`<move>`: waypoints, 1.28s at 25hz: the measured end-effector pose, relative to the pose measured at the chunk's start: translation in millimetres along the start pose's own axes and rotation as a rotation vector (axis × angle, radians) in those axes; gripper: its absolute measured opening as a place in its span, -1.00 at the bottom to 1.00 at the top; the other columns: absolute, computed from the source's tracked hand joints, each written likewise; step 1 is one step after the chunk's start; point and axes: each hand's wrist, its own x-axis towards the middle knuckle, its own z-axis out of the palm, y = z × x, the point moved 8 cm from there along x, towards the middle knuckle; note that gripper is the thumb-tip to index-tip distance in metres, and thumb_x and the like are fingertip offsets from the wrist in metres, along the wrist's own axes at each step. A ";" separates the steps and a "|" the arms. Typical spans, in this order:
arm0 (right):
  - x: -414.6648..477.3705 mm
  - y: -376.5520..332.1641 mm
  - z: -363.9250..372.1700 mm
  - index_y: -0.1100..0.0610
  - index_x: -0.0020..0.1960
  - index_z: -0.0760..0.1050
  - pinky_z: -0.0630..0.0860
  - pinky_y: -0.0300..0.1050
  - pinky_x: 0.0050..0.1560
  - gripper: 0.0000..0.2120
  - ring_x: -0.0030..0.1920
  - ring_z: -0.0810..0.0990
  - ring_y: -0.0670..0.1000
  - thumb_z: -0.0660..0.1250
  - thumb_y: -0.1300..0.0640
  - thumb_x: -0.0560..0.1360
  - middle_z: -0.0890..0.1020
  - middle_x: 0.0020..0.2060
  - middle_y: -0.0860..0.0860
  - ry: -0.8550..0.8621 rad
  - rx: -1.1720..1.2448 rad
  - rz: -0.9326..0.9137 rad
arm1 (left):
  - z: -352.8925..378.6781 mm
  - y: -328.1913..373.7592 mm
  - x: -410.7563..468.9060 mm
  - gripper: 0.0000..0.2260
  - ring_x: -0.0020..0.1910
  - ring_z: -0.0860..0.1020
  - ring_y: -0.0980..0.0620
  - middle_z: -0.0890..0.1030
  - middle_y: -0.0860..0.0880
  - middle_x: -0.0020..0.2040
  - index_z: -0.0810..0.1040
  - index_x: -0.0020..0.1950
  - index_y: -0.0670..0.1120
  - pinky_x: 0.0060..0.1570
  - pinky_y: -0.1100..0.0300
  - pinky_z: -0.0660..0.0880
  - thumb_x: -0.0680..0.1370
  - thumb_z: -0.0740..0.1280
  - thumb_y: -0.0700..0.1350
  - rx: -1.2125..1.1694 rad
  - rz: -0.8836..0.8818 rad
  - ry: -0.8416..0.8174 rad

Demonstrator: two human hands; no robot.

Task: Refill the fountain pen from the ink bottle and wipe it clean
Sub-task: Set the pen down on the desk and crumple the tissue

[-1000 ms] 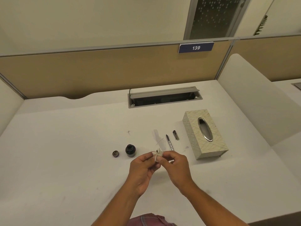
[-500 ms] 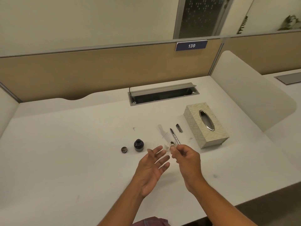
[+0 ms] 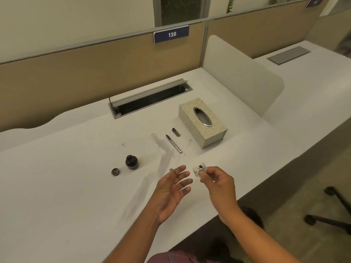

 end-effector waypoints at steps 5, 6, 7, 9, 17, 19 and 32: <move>12.6 35.4 -86.5 -0.05 -0.09 0.66 0.51 -0.44 -0.23 -0.95 -0.12 0.66 -0.20 0.45 0.04 0.55 0.70 -0.21 -0.23 0.102 -0.020 0.043 | 58.8 -53.6 18.9 -0.65 0.16 0.71 -0.23 0.72 -0.22 0.22 0.70 0.29 -0.12 0.19 -0.08 0.62 0.59 0.46 0.05 0.248 -0.054 0.133; 14.8 46.3 -105.9 -0.05 -0.10 0.66 0.52 -0.44 -0.23 -0.95 -0.12 0.66 -0.21 0.45 0.05 0.55 0.70 -0.21 -0.23 0.125 -0.026 0.054 | 73.5 -67.3 25.1 -0.70 0.17 0.72 -0.23 0.73 -0.22 0.21 0.71 0.27 -0.11 0.21 -0.09 0.62 0.62 0.44 0.02 0.279 -0.066 0.142; 16.2 56.8 -123.5 -0.05 -0.10 0.66 0.53 -0.41 -0.22 -0.95 -0.13 0.66 -0.21 0.46 0.05 0.55 0.70 -0.23 -0.20 0.149 -0.028 0.069 | 86.3 -80.5 31.9 -0.74 0.18 0.73 -0.23 0.74 -0.21 0.20 0.72 0.26 -0.11 0.23 -0.10 0.63 0.64 0.44 -0.01 0.309 -0.077 0.150; 18.0 77.7 -158.1 -0.02 -0.10 0.66 0.55 -0.33 -0.17 -0.95 -0.16 0.67 -0.19 0.47 0.07 0.54 0.71 -0.25 -0.12 0.205 -0.022 0.100 | 108.8 -105.6 46.5 -0.79 0.15 0.75 -0.17 0.75 -0.19 0.17 0.72 0.24 -0.11 0.26 -0.10 0.65 0.67 0.41 -0.06 0.376 -0.090 0.172; 19.7 176.7 -281.0 -0.01 -0.12 0.64 0.62 -0.15 -0.18 -0.94 -0.17 0.69 -0.07 0.50 0.12 0.51 0.70 -0.23 -0.07 0.417 -0.049 0.283 | 196.2 -213.5 96.1 -0.84 0.12 0.72 0.07 0.74 -0.01 0.17 0.69 0.21 0.02 0.20 0.07 0.69 0.69 0.36 -0.12 0.895 -0.082 0.073; 19.3 206.0 -305.0 -0.01 -0.12 0.63 0.61 -0.11 -0.20 -0.93 -0.17 0.69 -0.03 0.49 0.11 0.50 0.70 -0.23 -0.06 0.459 -0.081 0.344 | 210.2 -238.8 108.2 -0.80 0.17 0.67 0.13 0.71 0.05 0.21 0.68 0.28 0.03 0.27 0.10 0.64 0.68 0.37 -0.11 1.104 -0.054 -0.011; 20.9 379.7 -377.3 0.13 -0.02 0.64 0.57 -0.05 -0.13 -0.94 -0.12 0.69 0.10 0.43 0.17 0.52 0.73 -0.16 0.05 0.594 -0.245 0.628 | 182.1 -395.1 177.1 -0.45 0.69 0.20 -0.08 0.35 -0.08 0.66 0.30 0.66 -0.06 0.64 -0.08 0.17 0.68 0.33 -0.03 1.922 -0.122 -0.354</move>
